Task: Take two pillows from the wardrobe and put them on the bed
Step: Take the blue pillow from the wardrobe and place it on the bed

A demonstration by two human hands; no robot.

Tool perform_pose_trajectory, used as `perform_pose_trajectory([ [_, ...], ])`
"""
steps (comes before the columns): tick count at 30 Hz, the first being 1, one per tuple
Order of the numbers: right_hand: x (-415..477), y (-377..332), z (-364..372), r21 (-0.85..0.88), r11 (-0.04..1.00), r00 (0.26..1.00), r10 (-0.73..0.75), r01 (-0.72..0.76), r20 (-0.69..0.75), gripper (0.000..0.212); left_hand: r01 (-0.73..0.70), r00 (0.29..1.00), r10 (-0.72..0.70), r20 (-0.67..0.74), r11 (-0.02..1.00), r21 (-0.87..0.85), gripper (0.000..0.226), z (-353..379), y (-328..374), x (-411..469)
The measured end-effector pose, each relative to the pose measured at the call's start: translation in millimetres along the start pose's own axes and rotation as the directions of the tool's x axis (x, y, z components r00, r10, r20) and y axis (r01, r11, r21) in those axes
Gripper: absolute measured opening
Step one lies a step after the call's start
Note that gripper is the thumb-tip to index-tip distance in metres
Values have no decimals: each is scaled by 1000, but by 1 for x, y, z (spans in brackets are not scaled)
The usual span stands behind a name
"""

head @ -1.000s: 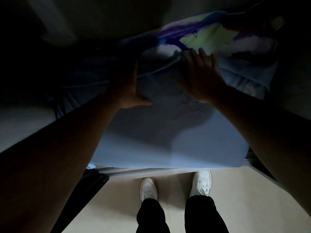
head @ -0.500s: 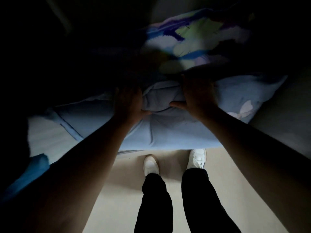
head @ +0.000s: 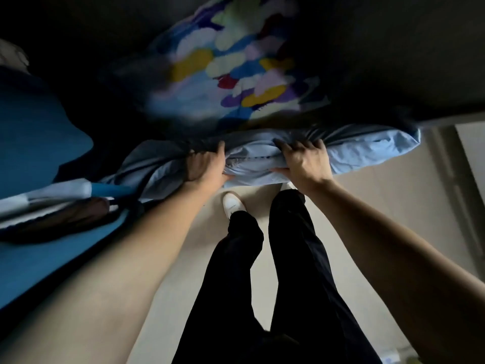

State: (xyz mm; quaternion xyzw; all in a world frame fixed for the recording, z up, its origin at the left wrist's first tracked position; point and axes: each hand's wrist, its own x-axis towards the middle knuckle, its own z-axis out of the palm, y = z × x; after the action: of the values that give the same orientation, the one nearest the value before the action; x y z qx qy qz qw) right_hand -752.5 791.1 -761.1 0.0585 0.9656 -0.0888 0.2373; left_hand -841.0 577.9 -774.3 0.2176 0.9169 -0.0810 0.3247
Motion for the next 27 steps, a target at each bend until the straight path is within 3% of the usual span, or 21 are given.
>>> perform_pose_trajectory([
  [5,-89,22,-14,36,981,981,192,-191,-28,70,-201,977,208,-49,973,116,91,-27,49,-37],
  [9,-156,42,-1,92,952,955,296,-291,-36,69,-327,936,347,-55,918,222,77,-31,94,-65],
  [18,-324,119,7,239,848,864,500,-474,-59,63,-451,860,509,-37,792,412,52,-38,246,-162],
  [21,-397,156,-8,282,801,815,571,-529,-93,61,-498,814,579,-53,741,451,46,-56,313,-206],
  [27,-530,243,-47,323,724,692,685,-609,-230,59,-584,649,749,-129,600,547,44,-105,453,-286],
])
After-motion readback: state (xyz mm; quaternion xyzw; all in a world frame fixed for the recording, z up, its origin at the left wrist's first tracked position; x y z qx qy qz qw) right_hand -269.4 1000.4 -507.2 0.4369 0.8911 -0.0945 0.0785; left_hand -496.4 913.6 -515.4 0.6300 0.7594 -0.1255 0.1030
